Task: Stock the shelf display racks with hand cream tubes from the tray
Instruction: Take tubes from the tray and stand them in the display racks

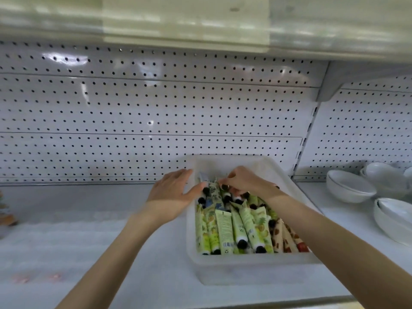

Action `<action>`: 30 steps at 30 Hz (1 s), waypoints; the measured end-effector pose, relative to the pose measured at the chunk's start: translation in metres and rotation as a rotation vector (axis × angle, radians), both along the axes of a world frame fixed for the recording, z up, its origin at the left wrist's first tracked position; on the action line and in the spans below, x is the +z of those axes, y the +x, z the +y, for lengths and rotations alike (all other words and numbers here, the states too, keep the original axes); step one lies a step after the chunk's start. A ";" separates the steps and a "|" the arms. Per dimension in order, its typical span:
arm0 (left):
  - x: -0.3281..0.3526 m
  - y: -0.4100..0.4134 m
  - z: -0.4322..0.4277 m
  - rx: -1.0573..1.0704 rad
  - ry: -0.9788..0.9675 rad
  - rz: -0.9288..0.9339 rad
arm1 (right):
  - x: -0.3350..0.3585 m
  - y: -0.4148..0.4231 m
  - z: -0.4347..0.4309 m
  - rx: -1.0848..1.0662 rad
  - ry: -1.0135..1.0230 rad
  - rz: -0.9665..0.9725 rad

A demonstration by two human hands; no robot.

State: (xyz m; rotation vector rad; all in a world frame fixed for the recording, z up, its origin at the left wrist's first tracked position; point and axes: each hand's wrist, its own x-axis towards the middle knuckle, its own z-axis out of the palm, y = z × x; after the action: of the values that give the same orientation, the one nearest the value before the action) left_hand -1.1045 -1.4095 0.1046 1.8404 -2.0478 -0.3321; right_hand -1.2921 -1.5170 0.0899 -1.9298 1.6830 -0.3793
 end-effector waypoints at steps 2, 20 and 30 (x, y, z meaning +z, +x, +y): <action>-0.001 0.003 -0.003 0.005 -0.006 0.014 | -0.002 -0.002 -0.004 -0.027 0.042 -0.113; -0.011 0.002 -0.040 -0.016 -0.066 0.392 | 0.002 -0.003 0.005 0.042 0.236 -0.369; 0.008 -0.010 -0.045 -0.137 -0.170 0.840 | 0.030 0.004 0.022 0.268 0.109 -0.700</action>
State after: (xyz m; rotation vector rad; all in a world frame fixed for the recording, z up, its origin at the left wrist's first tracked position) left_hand -1.1145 -1.4544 0.1124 1.1588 -1.5362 -0.7829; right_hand -1.2883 -1.4950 0.1198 -1.6407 0.9608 -0.7353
